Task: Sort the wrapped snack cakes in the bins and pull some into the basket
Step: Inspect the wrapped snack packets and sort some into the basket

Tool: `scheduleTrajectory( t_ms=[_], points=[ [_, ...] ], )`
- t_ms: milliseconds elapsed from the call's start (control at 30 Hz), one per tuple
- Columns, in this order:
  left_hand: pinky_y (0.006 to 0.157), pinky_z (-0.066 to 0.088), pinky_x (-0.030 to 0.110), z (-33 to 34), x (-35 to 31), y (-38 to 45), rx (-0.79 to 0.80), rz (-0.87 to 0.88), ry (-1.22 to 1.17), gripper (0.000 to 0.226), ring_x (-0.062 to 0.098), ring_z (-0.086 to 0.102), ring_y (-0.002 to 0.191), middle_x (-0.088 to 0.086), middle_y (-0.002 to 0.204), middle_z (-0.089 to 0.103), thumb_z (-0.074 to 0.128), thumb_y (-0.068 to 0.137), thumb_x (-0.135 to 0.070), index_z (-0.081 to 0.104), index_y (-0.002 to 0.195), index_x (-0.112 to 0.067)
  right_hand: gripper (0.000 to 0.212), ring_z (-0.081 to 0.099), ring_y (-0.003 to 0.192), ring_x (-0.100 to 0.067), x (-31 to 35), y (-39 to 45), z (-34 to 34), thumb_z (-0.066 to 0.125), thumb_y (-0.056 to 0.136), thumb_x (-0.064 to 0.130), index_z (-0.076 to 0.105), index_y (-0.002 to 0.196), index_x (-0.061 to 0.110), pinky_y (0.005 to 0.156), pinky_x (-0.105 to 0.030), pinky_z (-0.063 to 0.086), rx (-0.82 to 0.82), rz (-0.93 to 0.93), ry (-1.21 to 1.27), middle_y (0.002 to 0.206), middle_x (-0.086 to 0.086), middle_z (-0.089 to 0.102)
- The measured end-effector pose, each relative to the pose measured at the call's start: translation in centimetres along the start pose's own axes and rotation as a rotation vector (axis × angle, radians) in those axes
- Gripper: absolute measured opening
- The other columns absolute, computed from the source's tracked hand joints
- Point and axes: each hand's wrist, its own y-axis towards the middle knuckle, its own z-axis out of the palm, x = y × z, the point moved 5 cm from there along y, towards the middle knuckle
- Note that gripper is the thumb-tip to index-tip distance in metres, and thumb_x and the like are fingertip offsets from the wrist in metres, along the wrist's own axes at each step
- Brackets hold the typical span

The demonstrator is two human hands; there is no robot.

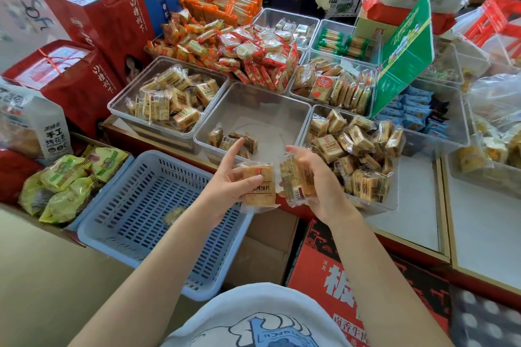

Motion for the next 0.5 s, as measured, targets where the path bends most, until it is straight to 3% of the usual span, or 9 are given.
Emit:
scheduleTrajectory(
  t_ms=[67,167,300,433,500],
  points=[
    [0.082,0.061,0.038,-0.01,-0.02,0.01,0.008,0.008,0.021,0.078,0.03,0.072,0.106,0.015,0.113,0.075,0.078,0.078,-0.013,0.043,0.145,-0.03,0.031,0.07,0.09,-0.024,0.08,-0.33,0.32,0.05,0.103,0.036,0.057,0.131,0.024,0.076,-0.043,0.059,0.059,0.007,-0.009,0.117,-0.014,0.061],
    [0.082,0.061,0.037,0.29,-0.11,0.04,0.006,0.014,0.042,0.056,0.031,0.071,0.105,0.012,0.111,0.075,0.08,0.076,-0.015,0.061,0.129,-0.012,0.023,0.072,0.092,-0.027,-0.12,-0.17,0.83,0.064,0.098,0.023,0.06,0.121,0.021,0.066,-0.037,0.059,0.105,-0.032,-0.04,0.115,-0.018,0.066],
    [0.075,0.061,0.035,0.52,-0.37,-0.17,-0.002,0.019,0.065,0.048,0.025,0.074,0.095,0.011,0.106,0.076,0.077,0.08,-0.026,0.064,0.124,-0.012,0.01,0.072,0.092,-0.031,-0.6,-0.03,0.67,0.072,0.094,0.021,0.066,0.101,0.021,0.068,-0.039,0.059,0.057,-0.048,-0.063,0.104,-0.015,0.071],
    [0.076,0.062,0.039,0.56,-0.07,-0.19,-0.042,-0.013,0.058,0.039,0.026,0.074,0.095,0.01,0.104,0.076,0.071,0.084,-0.035,0.067,0.118,-0.015,0.007,0.073,0.088,-0.025,-0.54,0.18,0.32,0.072,0.094,0.024,0.068,0.097,0.02,0.075,-0.041,0.061,0.0,-0.08,-0.129,0.093,-0.007,0.074],
    [0.079,0.062,0.043,0.62,0.08,-0.14,-0.049,-0.044,0.038,0.037,0.027,0.074,0.097,0.012,0.105,0.076,0.07,0.084,-0.037,0.069,0.113,-0.014,0.007,0.073,0.081,-0.019,-0.32,0.17,0.16,0.071,0.095,0.027,0.069,0.092,0.021,0.071,-0.036,0.061,-0.04,-0.1,-0.166,0.085,-0.002,0.074]
  ],
)
